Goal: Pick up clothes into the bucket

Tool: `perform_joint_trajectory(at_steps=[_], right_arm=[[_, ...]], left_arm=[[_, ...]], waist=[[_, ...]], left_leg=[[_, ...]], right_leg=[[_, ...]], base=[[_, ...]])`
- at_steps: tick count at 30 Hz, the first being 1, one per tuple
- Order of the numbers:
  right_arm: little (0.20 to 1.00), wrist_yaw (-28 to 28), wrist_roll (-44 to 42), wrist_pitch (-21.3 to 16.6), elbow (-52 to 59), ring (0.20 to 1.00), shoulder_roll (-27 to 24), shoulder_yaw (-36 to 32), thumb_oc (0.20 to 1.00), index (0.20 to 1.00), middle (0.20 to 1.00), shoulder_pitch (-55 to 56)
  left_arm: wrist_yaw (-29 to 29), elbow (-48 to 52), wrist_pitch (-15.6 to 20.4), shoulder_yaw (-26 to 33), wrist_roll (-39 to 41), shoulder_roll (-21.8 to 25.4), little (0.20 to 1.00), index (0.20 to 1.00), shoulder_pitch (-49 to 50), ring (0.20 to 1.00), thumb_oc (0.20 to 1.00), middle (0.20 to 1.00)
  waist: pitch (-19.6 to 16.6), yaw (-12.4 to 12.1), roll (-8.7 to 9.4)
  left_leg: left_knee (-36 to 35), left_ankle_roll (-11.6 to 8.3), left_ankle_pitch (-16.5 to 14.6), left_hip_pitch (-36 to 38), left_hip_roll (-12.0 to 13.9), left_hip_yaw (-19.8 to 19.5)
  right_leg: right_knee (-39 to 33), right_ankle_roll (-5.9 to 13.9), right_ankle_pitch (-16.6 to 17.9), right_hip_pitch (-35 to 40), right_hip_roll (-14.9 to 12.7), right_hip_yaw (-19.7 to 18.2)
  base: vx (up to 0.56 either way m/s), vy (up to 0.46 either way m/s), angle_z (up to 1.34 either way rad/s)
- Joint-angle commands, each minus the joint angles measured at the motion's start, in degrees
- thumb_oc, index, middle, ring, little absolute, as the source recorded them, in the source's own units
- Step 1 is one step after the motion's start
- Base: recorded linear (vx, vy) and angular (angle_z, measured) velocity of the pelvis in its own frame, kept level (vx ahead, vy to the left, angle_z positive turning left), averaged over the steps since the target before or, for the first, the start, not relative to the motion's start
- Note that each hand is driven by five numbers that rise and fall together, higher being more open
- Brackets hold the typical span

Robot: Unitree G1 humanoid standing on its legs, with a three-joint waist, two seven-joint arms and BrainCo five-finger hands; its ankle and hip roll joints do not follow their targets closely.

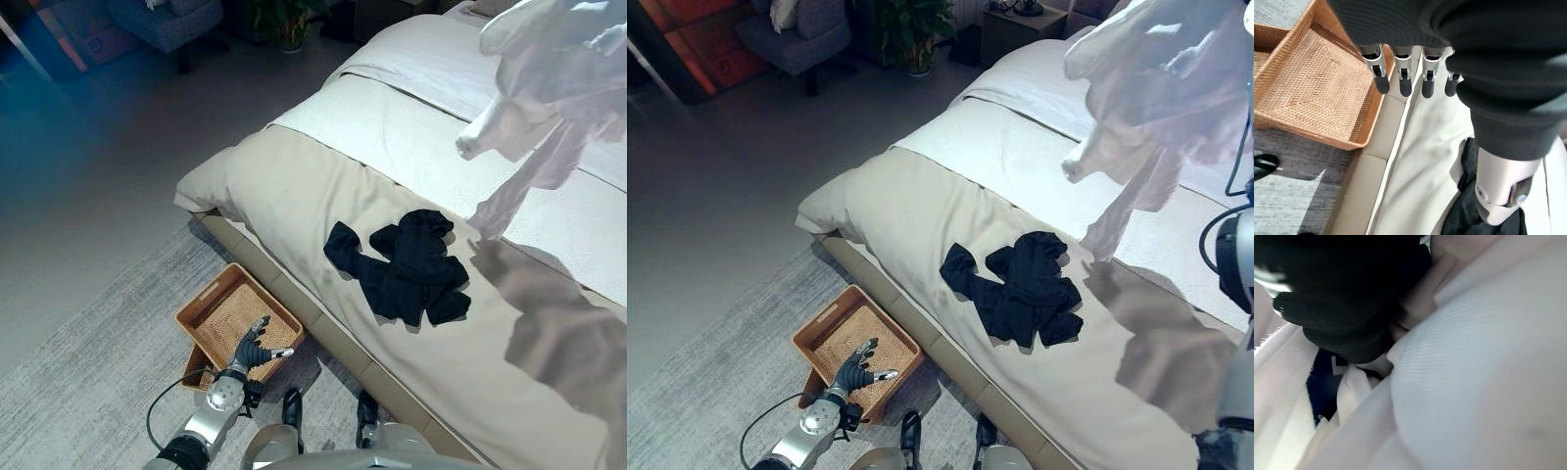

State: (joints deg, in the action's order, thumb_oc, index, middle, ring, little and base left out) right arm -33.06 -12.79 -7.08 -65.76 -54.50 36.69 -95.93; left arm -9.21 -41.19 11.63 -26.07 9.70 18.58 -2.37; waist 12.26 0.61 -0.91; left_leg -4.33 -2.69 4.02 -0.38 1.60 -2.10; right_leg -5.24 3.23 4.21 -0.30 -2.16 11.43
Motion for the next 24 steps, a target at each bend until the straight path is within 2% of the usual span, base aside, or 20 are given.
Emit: perform_joint_trajectory(at_steps=[1,11,21,22,23,24], right_arm=[[0.200,3.1,-1.9,-3.1,-1.9,0.200,-1.4,3.8,0.200,0.200,0.200,-5.4],[0.200,7.9,0.3,-1.0,-4.3,0.200,3.2,1.6,0.200,0.200,0.200,2.0],[0.200,9.2,4.4,1.6,-8.0,0.200,6.1,-1.5,0.200,0.200,0.200,7.7],[0.282,9.5,4.8,1.6,-7.6,0.282,6.3,-1.7,0.282,0.282,0.282,8.7],[0.438,10.1,4.7,1.5,-7.2,0.438,6.4,-1.8,0.438,0.438,0.438,9.3],[1.000,10.6,4.5,1.5,-6.8,1.000,6.6,-1.9,1.000,1.000,1.000,9.8]], left_arm=[[-1.0,-1.0,1.2,-2.2,-1.2,1.6,1.000,1.000,-0.4,1.000,1.000,1.000],[-1.0,-2.5,1.0,-2.3,-1.4,0.5,1.000,1.000,-1.4,1.000,1.000,1.000],[-1.3,-3.4,0.4,-2.0,-1.3,-1.0,1.000,1.000,-2.2,1.000,1.000,1.000],[-1.3,-3.3,0.4,-1.9,-1.3,-1.0,1.000,1.000,-2.2,1.000,1.000,1.000],[-1.3,-3.5,0.4,-1.8,-1.3,-1.1,1.000,1.000,-2.1,1.000,1.000,1.000],[-1.2,-3.7,0.4,-1.7,-1.3,-1.2,1.000,1.000,-2.2,1.000,1.000,1.000]], waist=[[-3.6,-0.6,5.96],[-1.9,0.0,5.55],[-0.4,0.3,4.83],[-0.2,0.4,4.77],[0.0,0.4,4.69],[0.1,0.4,4.67]], left_leg=[[3.6,-1.08,-3.1,-1.1,-1.0,-1.0],[3.9,-1.08,-2.9,-1.7,-0.8,-0.3],[3.8,-0.96,-2.5,-2.3,-0.9,-0.4],[3.8,-0.94,-2.4,-2.4,-0.9,-0.4],[3.7,-0.94,-2.4,-2.5,-0.9,-0.4],[3.8,-0.92,-2.3,-2.5,-0.9,-0.4]], right_leg=[[1.9,3.95,-3.1,2.0,-3.0,0.6],[2.1,3.74,-2.8,0.8,-3.0,-0.2],[2.6,3.66,-2.6,-0.1,-3.2,-0.2],[2.7,3.66,-2.6,-0.3,-3.2,-0.2],[2.8,3.67,-2.5,-0.3,-3.3,-0.2],[2.9,3.66,-2.5,-0.5,-3.3,-0.2]], base=[[0.00,0.000,0.00],[-0.01,0.001,-0.03],[-0.01,0.001,0.00],[0.00,0.000,0.00],[0.00,0.000,0.00],[0.00,0.000,0.00]])
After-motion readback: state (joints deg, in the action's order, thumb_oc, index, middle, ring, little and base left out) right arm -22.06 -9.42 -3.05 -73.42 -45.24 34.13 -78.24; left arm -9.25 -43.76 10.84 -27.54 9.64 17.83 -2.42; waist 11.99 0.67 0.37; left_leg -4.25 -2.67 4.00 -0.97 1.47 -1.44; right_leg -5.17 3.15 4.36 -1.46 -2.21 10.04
